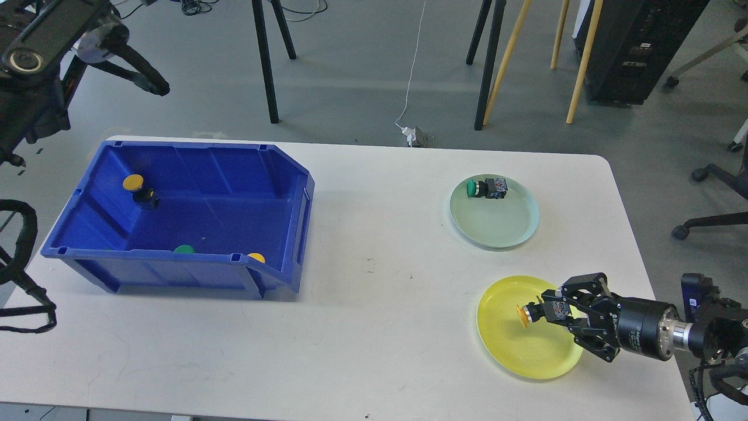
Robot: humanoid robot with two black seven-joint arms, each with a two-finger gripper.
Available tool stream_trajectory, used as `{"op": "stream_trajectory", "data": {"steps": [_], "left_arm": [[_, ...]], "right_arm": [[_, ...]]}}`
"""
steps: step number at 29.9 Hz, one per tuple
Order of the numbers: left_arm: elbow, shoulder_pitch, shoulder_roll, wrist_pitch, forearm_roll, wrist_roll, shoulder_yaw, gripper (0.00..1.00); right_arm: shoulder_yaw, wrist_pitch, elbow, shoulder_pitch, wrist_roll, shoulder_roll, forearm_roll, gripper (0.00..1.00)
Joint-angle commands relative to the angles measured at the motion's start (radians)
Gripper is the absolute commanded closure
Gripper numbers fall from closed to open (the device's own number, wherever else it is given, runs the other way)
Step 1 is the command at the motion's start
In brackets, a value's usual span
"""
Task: Pass button and place on color plate
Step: 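Lower the yellow button onto the yellow plate and open the right gripper, then withdraw the right gripper away from the yellow plate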
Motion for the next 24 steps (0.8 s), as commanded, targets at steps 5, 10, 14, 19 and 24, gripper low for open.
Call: {"op": "stream_trajectory", "data": {"steps": [5, 10, 14, 19, 24], "left_arm": [[0.000, -0.001, -0.002, 0.000, 0.000, 0.002, 0.000, 0.05], [0.000, -0.002, -0.002, 0.000, 0.000, 0.003, 0.000, 0.05], [0.000, -0.010, -0.002, 0.000, 0.000, 0.006, 0.000, 0.05], [0.000, -0.028, -0.002, 0.000, 0.002, 0.011, 0.002, 0.05], [0.000, -0.027, -0.003, 0.000, 0.005, 0.014, 0.008, 0.05]], "right_arm": [[0.003, -0.003, -0.047, -0.017, 0.006, 0.017, -0.001, 0.30], [0.035, -0.003, -0.038, -0.011, 0.011, 0.015, 0.005, 0.13], [0.152, 0.001, -0.031, -0.008, 0.011, 0.003, 0.013, 0.05], [0.306, -0.002, -0.041, -0.009, 0.009, -0.012, 0.014, 0.04], [0.565, -0.026, -0.128, -0.005, 0.011, 0.015, 0.013, 0.03]]}}
